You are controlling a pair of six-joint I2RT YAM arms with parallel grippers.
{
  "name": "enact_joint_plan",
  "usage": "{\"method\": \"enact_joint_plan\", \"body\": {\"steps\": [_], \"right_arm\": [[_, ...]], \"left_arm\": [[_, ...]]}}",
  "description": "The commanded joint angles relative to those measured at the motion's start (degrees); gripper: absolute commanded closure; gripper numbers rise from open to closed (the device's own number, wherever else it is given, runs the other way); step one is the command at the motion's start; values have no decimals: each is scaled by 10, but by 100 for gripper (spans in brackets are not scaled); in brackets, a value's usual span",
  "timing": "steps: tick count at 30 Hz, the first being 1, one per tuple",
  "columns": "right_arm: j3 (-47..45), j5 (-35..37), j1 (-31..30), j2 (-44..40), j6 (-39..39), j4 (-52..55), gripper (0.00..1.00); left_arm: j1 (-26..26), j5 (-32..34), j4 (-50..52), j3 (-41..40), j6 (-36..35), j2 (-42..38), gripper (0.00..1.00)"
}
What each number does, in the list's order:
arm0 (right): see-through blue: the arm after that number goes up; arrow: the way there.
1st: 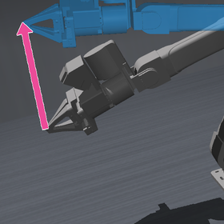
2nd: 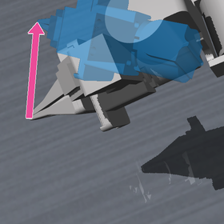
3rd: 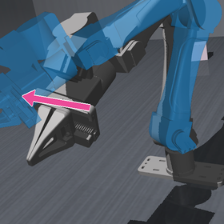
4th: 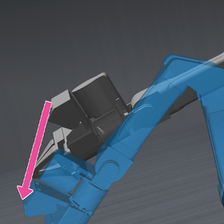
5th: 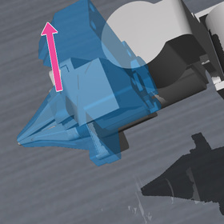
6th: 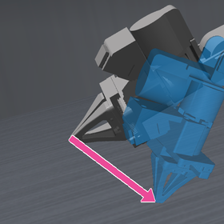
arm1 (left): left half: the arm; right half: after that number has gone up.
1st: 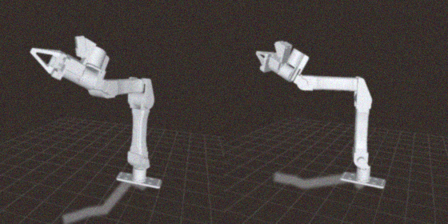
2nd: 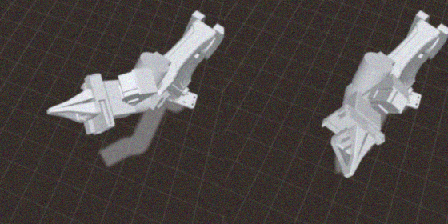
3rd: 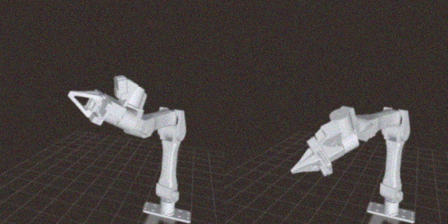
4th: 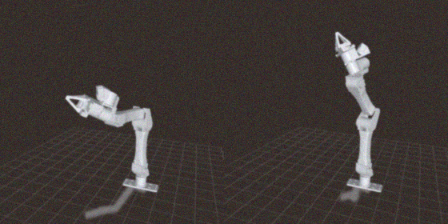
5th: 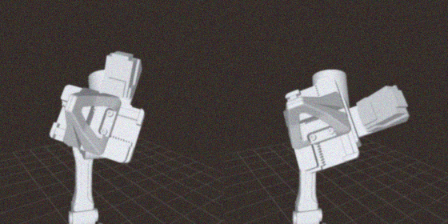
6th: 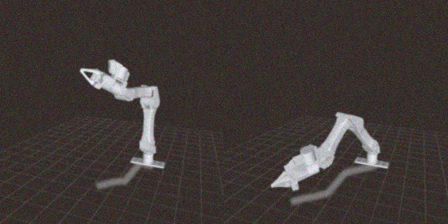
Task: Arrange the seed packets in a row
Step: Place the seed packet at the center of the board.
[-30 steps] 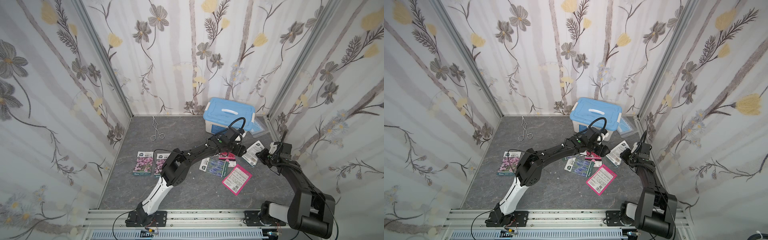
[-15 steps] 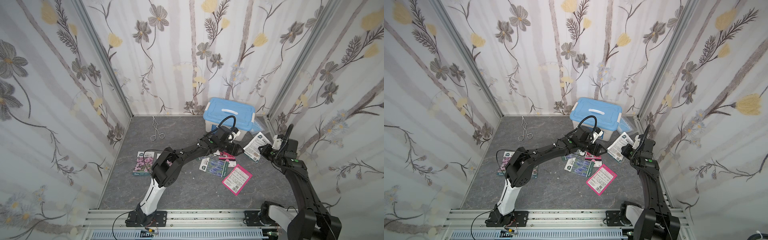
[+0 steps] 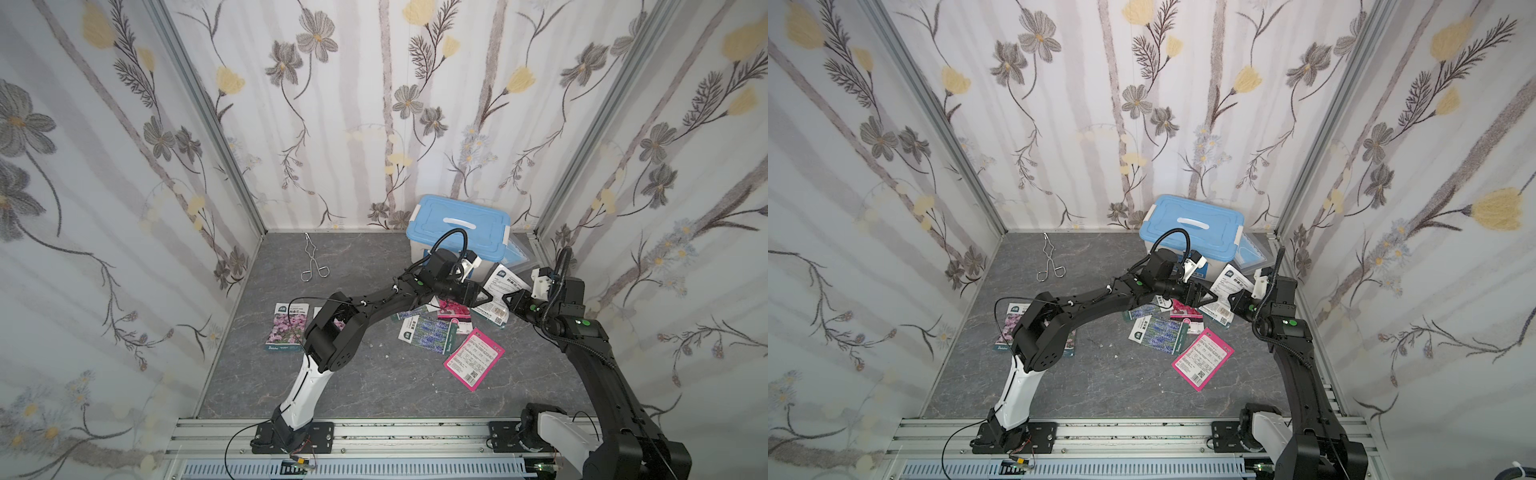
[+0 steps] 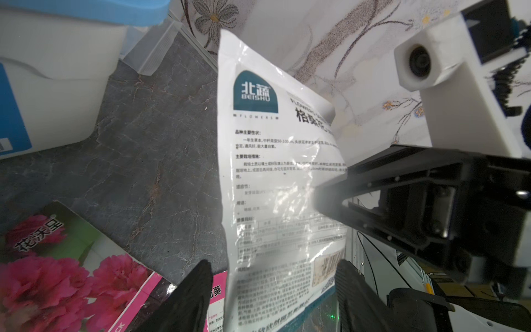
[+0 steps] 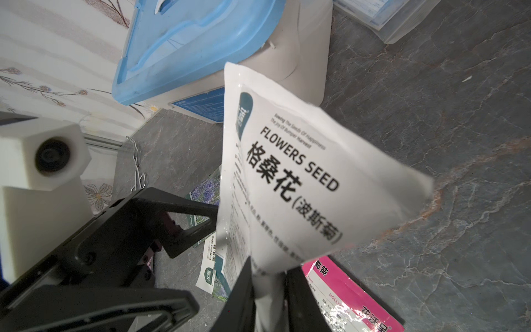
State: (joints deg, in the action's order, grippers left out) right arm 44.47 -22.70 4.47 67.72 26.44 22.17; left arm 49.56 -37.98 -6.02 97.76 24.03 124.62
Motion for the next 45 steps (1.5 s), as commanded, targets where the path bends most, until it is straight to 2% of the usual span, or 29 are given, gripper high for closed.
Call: {"method": "enact_joint_plan", "body": {"steps": [1, 3, 5, 8, 10, 16, 17, 18, 20, 22, 23, 28, 32, 35, 39, 43, 45], "right_arm": [[5, -6, -10, 5, 9, -13, 79], [6, -6, -14, 6, 11, -14, 79], [7, -5, -20, 7, 12, -16, 79], [9, -2, -27, 11, 14, -17, 79], [10, -2, -31, 14, 15, -20, 80], [14, 8, -41, 15, 13, -18, 80], [16, 13, -43, 15, 11, -15, 79], [18, 20, -44, 10, 8, -11, 73], [23, 41, -45, -2, -4, 0, 54], [23, 67, -48, -21, -23, 8, 12], [20, 67, -49, -33, -37, 7, 1], [-13, 61, -69, -113, -54, -47, 0], [-35, 136, -148, -130, -56, -68, 0], [-58, 222, -247, -147, -52, -110, 1], [-95, 334, -397, -157, -61, -197, 0], [-115, 455, -551, -116, -100, -286, 4], [-125, 497, -604, -81, -126, -340, 8]], "left_arm": [[0, -10, -34, 2, 11, 6, 33], [0, -11, -41, 1, 16, 10, 38], [0, -11, -51, -4, 21, 8, 47], [1, -17, -62, -10, 26, 3, 82], [0, -21, -70, -17, 28, -3, 99], [0, -1, -68, -51, 22, -32, 100], [-1, 4, -71, -59, 21, -41, 100], [-3, 15, -69, -71, 22, -53, 100], [-6, 36, -58, -95, 23, -83, 100], [-13, 66, -28, -123, 22, -120, 100], [-17, 78, -19, -139, 27, -138, 100], [-53, 146, 38, -231, 76, -237, 100], [-77, 213, 98, -273, 112, -305, 100], [-93, 235, 119, -297, 155, -342, 100], [-99, 296, 187, -296, 180, -374, 100], [-106, 318, 229, -281, 198, -373, 100], [-107, 323, 239, -274, 203, -368, 100]]}}
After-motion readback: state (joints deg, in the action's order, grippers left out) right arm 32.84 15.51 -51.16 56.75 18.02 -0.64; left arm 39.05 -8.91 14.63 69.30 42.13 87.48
